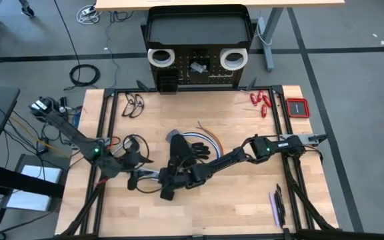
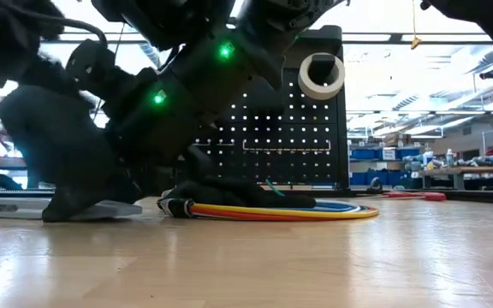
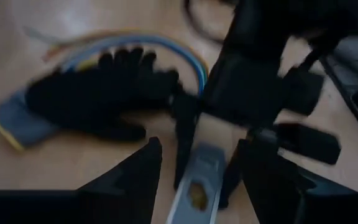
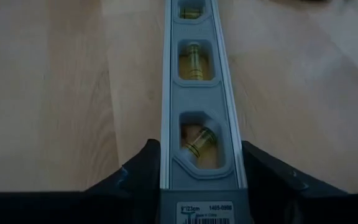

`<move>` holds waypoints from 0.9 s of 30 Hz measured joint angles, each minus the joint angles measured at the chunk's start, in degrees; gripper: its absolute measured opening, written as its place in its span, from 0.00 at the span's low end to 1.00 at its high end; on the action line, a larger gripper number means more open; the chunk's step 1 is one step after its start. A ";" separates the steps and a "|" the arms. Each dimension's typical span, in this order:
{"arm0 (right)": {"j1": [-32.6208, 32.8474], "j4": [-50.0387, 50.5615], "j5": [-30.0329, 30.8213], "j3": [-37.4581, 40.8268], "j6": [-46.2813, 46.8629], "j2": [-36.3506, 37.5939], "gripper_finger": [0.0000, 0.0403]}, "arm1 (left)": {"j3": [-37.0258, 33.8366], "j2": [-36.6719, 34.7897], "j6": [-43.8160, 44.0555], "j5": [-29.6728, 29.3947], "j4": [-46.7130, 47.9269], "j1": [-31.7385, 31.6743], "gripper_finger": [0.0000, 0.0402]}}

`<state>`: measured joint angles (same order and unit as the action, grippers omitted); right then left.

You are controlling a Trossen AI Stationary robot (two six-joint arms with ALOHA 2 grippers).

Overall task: Hang tools onto peg board
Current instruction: Put the spirit level on the peg board

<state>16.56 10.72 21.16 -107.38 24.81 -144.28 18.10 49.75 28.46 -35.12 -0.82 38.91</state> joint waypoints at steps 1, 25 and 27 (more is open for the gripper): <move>-0.11 1.19 -1.00 0.16 0.44 1.37 0.48 | 1.23 -0.19 -2.16 -1.12 0.22 0.39 0.54; -7.19 34.31 -8.61 0.60 7.38 43.43 0.48 | 21.38 1.74 -50.17 -19.52 5.11 -2.19 0.54; -7.28 35.31 -9.41 0.36 8.71 44.61 0.48 | 21.37 3.16 -52.04 -21.72 2.85 -2.81 0.54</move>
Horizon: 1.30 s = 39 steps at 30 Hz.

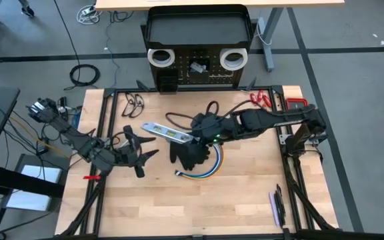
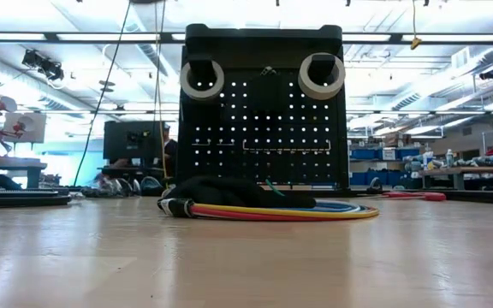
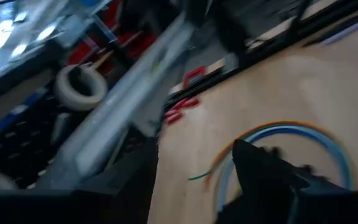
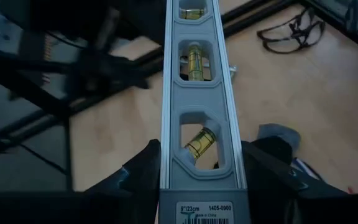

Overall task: Hang tools onto peg board
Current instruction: Put the spirit level on the peg board

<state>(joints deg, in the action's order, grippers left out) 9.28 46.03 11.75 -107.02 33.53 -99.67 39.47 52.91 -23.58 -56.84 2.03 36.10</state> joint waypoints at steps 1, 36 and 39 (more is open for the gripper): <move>-0.03 1.08 -0.36 -0.08 0.63 0.22 0.48 | 0.01 0.52 -1.45 -0.57 -1.59 -0.20 0.54; 0.52 0.06 -2.55 0.13 -10.75 4.25 0.71 | 23.21 8.92 7.81 7.58 20.90 -9.80 0.14; 1.82 0.26 6.06 -0.13 -14.87 9.78 0.73 | 32.54 9.14 10.48 12.33 31.97 -14.49 0.14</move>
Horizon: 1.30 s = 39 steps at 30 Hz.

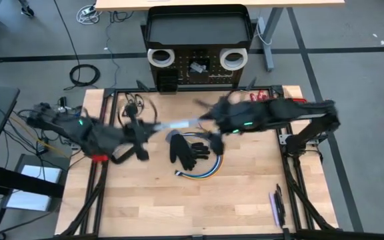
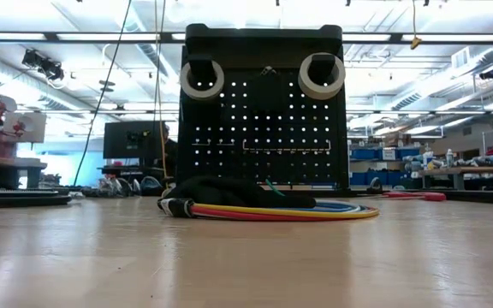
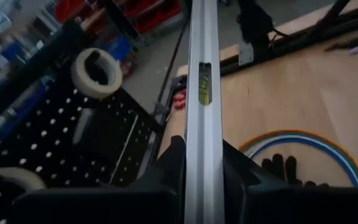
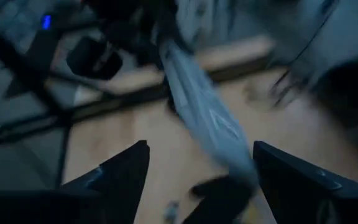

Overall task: Hang tools onto peg board
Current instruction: Put the spirit level on the peg board

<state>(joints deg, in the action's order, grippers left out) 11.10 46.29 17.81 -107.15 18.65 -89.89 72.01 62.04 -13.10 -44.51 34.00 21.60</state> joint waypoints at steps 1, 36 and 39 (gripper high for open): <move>0.74 0.46 3.45 0.00 -1.44 1.45 0.73 | 3.12 0.33 0.10 1.57 2.04 -2.23 0.14; 7.92 2.16 18.18 24.24 10.84 5.31 0.57 | 63.03 40.57 -1.05 67.95 5.86 -74.41 0.14; 7.59 2.00 18.16 24.24 11.17 5.31 0.57 | 63.03 43.08 5.00 65.52 6.24 -75.71 0.14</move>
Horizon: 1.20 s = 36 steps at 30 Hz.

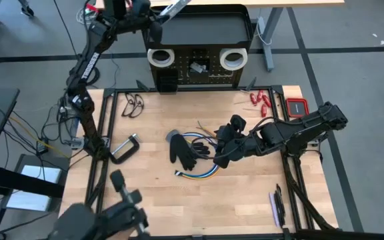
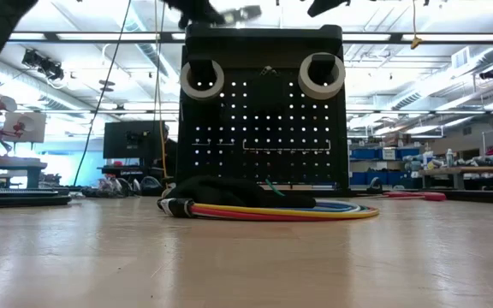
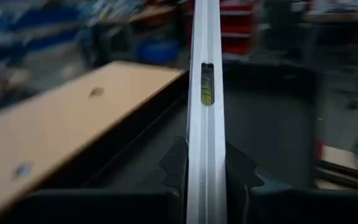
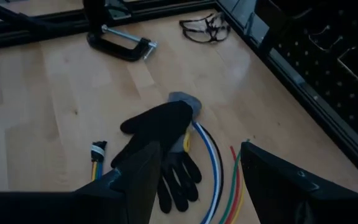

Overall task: Hang tools onto peg board
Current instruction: Put the spirit level on the peg board

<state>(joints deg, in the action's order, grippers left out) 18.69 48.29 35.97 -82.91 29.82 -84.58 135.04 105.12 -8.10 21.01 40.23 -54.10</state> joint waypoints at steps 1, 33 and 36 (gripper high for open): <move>-0.07 -0.03 0.01 0.00 0.06 0.00 0.57 | -0.04 0.64 1.17 -0.51 0.10 -0.27 0.14; -0.01 0.03 -1.56 0.00 1.54 0.00 0.56 | 0.09 1.11 11.21 -6.06 10.68 -0.21 0.26; 0.03 0.18 -1.98 0.00 1.51 0.00 0.56 | 0.09 1.11 11.18 -6.17 10.78 -0.20 0.31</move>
<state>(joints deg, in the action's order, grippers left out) 18.72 48.47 33.99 -82.91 31.33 -84.58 135.13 106.24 3.08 14.84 51.02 -54.30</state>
